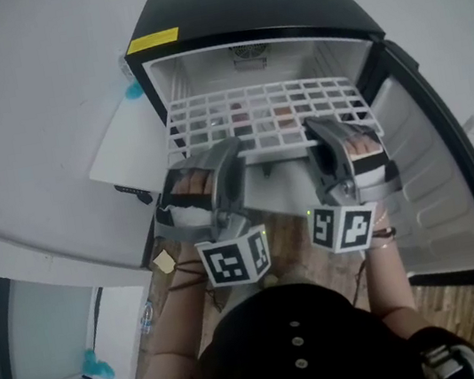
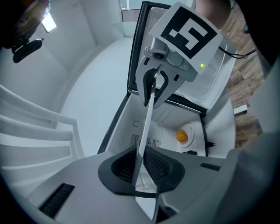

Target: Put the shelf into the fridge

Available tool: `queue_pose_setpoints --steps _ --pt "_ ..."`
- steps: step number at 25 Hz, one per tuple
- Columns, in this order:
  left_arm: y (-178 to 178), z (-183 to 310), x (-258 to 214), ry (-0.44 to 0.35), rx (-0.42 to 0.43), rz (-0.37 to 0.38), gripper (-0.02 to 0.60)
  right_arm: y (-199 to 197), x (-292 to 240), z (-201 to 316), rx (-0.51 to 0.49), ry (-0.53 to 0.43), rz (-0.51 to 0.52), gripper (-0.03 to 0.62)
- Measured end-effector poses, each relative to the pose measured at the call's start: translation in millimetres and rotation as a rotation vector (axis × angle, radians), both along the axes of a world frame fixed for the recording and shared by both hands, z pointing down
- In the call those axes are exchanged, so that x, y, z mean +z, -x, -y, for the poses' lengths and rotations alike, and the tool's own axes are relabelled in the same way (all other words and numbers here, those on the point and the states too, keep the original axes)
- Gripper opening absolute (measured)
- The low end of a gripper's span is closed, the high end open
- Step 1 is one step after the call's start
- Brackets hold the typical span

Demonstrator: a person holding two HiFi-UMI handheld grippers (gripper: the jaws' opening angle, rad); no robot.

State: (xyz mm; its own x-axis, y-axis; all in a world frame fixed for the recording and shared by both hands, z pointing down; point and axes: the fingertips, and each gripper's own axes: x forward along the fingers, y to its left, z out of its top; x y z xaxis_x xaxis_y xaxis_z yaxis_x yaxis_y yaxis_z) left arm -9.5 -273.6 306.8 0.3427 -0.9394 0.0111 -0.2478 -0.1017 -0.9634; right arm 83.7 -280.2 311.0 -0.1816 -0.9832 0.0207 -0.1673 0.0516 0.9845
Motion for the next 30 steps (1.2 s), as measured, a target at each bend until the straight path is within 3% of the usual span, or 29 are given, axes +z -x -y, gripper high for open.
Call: queue_pose_setpoints --steps 30 --pt "-0.7 0.7 5.4 0.002 0.015 0.015 0.046 -0.9 4.3 0.2 0.002 -0.033 -0.024 0.058"
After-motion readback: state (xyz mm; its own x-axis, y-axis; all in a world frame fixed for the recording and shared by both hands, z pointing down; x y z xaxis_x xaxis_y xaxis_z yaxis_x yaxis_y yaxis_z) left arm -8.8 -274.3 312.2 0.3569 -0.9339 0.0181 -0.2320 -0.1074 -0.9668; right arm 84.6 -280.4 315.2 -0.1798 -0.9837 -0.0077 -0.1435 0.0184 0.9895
